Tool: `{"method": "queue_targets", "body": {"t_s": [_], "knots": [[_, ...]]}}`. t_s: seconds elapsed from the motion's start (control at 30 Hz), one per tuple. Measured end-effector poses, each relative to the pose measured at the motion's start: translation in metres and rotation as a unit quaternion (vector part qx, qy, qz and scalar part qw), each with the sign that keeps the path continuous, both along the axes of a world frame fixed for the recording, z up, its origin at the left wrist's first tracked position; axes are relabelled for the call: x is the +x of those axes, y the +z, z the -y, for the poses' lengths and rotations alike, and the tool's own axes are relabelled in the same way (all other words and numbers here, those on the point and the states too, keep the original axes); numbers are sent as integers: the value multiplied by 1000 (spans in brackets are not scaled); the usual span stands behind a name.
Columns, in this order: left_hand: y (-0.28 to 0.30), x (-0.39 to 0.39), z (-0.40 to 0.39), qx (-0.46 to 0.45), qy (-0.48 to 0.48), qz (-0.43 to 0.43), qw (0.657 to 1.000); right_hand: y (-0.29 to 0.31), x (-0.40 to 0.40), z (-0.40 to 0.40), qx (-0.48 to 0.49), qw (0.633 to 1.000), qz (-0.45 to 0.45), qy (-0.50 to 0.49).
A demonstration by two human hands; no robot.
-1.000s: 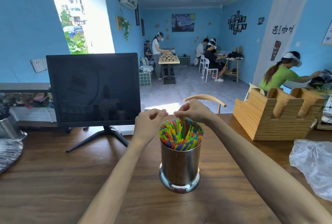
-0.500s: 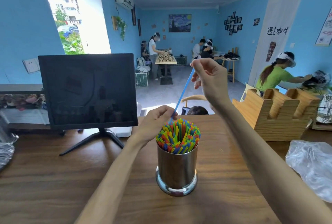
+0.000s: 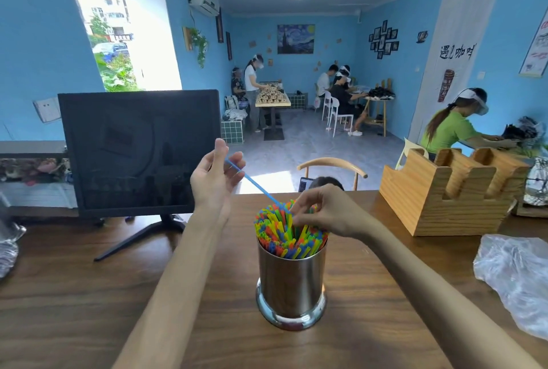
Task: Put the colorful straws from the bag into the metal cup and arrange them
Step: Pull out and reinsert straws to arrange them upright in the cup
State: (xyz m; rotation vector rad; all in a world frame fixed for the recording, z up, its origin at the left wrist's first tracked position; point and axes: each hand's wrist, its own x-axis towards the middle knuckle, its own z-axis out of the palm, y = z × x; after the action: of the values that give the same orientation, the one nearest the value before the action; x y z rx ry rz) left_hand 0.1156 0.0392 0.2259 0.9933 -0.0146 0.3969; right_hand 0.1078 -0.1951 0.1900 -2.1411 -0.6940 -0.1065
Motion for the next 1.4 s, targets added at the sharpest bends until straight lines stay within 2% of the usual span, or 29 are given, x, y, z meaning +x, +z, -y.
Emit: {"method": "queue_targets", "body": {"t_s": [0.07,0.17,0.23,0.3,0.4,0.47,0.67,0.9,1.07,1.27,1.4], "knots": [[2,-5,11,32,15,45,998,0,1,-3,-27,999,2,17],[-2,-8,24,172,59,110,977,8,8,0,-12,1000,22,15],[-8,-8,30,252,49,124,958,10,17,4,16,998,49,-41],[-15,-7,35,331,10,112,937,9,26,3,-13,995,38,-87],[-31,-5,37,485,-22,116,867,3,35,-3,-80,994,-4,-79],[-38,-6,36,546,-50,108,829,0,39,-5,-75,995,-14,-71],[-42,-5,28,558,-121,53,819,4,48,0,-52,996,-42,-55],[-44,-5,24,548,-135,49,824,12,47,-3,-100,992,-55,-49],[-46,-5,21,525,-131,42,840,14,49,-8,-132,988,-67,-49],[-44,-8,20,514,-126,51,847,30,50,1,-79,992,-77,-62],[-43,-7,23,511,-118,55,850,33,48,4,-89,992,-71,-56]]}}
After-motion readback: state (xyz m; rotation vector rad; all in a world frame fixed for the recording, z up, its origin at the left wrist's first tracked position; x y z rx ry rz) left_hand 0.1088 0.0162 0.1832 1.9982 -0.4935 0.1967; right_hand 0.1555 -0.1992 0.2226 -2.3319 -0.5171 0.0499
